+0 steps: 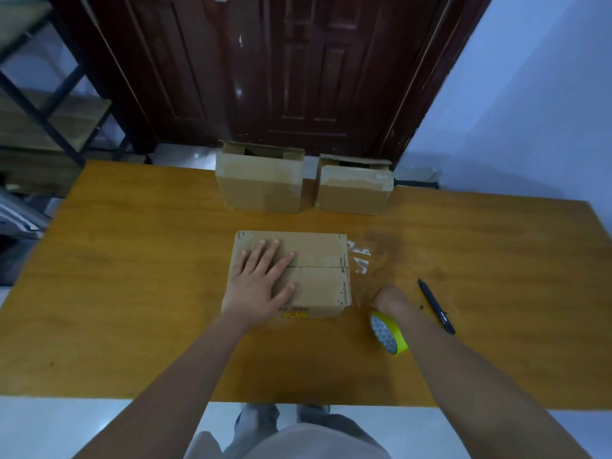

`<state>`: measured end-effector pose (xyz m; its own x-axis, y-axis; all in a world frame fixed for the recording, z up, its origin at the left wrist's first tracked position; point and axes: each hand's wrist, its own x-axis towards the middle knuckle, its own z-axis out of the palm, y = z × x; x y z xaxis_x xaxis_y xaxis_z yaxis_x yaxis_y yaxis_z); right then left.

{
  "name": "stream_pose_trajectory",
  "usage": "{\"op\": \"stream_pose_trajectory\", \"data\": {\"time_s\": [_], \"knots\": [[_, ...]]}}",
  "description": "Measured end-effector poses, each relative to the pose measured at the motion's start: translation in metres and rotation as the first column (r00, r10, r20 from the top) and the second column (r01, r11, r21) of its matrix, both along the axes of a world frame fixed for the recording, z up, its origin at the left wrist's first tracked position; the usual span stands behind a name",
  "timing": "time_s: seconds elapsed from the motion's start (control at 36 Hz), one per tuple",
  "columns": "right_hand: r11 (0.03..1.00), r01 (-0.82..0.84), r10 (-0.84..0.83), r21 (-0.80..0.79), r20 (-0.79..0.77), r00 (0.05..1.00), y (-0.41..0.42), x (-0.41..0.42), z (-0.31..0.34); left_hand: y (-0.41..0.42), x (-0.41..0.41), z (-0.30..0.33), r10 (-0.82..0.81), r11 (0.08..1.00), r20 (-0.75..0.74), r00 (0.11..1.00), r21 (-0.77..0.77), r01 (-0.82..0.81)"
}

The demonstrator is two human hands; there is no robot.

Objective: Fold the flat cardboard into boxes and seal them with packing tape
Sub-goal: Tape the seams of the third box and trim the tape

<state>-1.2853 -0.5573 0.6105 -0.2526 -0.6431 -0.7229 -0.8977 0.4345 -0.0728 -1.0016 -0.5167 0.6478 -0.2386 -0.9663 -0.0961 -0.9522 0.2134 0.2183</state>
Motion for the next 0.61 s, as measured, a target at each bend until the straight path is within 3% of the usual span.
{"op": "stream_pose_trajectory", "data": {"time_s": [0.19,0.36,0.61], "knots": [[0.986,-0.094,0.084,-0.141,-0.072,0.994,-0.002,0.007,0.026,0.000,0.002,0.000,-0.001,1.000,-0.019,1.000,0.007,0.001],[0.958,-0.079,0.120,-0.277,0.134,0.984,-0.024,-0.013,0.099,-0.002,0.001,0.001,-0.006,1.000,-0.030,1.000,0.018,0.007],[0.902,-0.165,0.297,-0.399,0.297,0.907,-0.023,0.012,0.192,-0.014,-0.006,0.023,0.099,0.994,-0.126,0.987,0.059,-0.092]]}}
